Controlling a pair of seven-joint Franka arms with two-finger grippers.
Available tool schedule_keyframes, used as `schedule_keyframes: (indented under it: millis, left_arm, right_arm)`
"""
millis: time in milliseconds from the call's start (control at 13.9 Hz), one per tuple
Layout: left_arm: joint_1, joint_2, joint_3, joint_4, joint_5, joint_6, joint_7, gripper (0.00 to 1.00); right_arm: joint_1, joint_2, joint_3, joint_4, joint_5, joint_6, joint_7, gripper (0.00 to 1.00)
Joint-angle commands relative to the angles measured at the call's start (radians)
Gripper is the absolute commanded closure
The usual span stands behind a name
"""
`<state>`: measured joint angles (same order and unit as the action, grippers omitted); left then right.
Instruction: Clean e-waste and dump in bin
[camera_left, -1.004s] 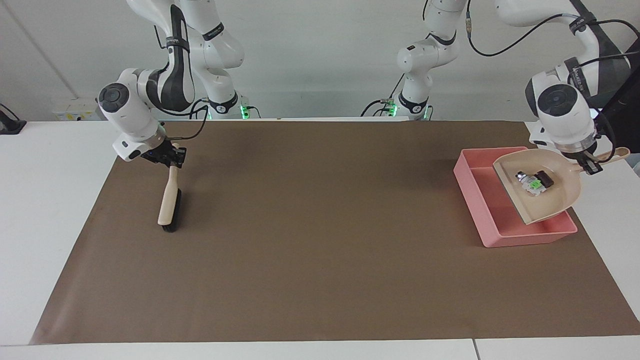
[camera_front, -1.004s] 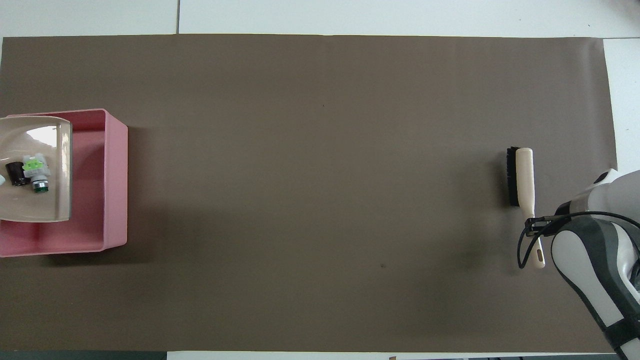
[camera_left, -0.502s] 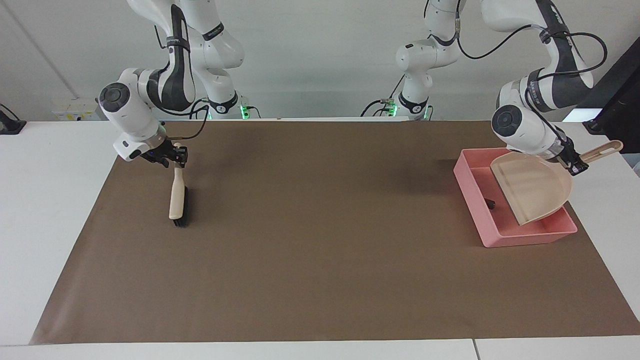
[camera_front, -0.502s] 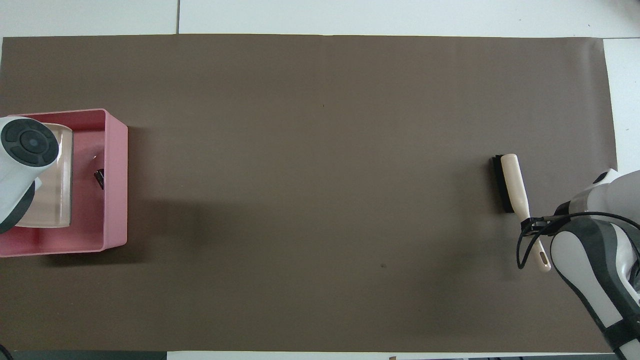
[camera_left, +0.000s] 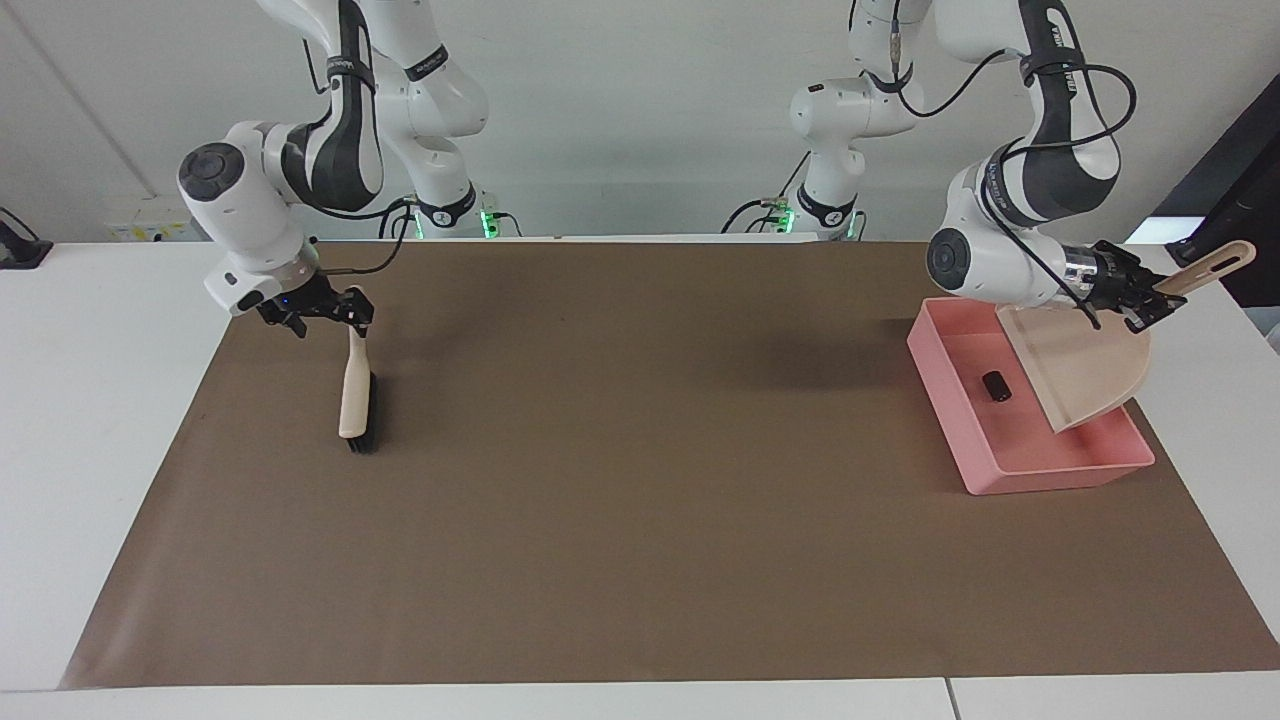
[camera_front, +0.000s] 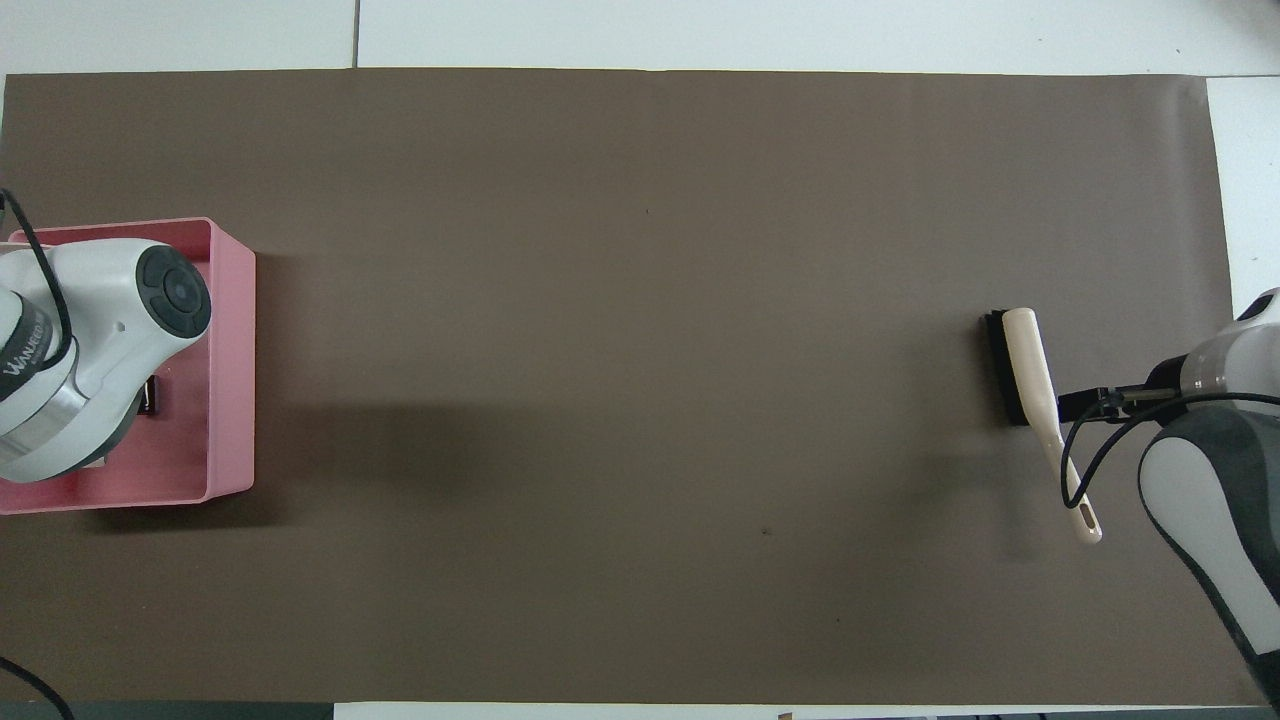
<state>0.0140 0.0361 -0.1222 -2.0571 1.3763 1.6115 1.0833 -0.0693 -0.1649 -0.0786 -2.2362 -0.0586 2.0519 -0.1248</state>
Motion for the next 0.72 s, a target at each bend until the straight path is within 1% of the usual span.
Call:
schedule_keyframes:
  millis: [0, 72, 215, 359, 430, 574, 646]
  left_arm:
    - [-0.025, -0.021, 0.007, 0.009, 0.040, -0.064, -0.005, 1.00]
    - [-0.028, -0.034, 0.003, 0.023, 0.032, -0.070, 0.004, 1.00]
    - [-0.026, -0.073, 0.000, 0.040, -0.008, -0.059, 0.047, 1.00]
    - [-0.028, -0.084, 0.000, 0.084, -0.139, -0.032, 0.098, 0.99]
    - [-0.029, -0.078, -0.002, 0.110, -0.198, -0.029, 0.125, 0.99]
    - [-0.083, -0.081, -0.004, 0.123, -0.300, -0.027, 0.159, 0.99]
    - [-0.098, -0.084, -0.005, 0.120, -0.395, -0.025, 0.155, 0.99]
  right_arm:
    - [0.019, -0.012, 0.016, 0.127, -0.014, -0.056, 0.055, 0.00]
    - [0.019, 0.001, 0.019, 0.183, -0.015, -0.091, 0.109, 0.00]
    - [0.017, 0.062, 0.034, 0.368, -0.003, -0.232, 0.163, 0.00]
    - [0.016, 0.167, 0.034, 0.623, 0.014, -0.422, 0.178, 0.00]
    - [0.019, 0.191, 0.034, 0.686, 0.023, -0.465, 0.188, 0.00]
    - [0.019, 0.194, 0.034, 0.695, 0.023, -0.486, 0.211, 0.00]
    - [0.016, 0.193, 0.034, 0.685, 0.023, -0.489, 0.212, 0.00]
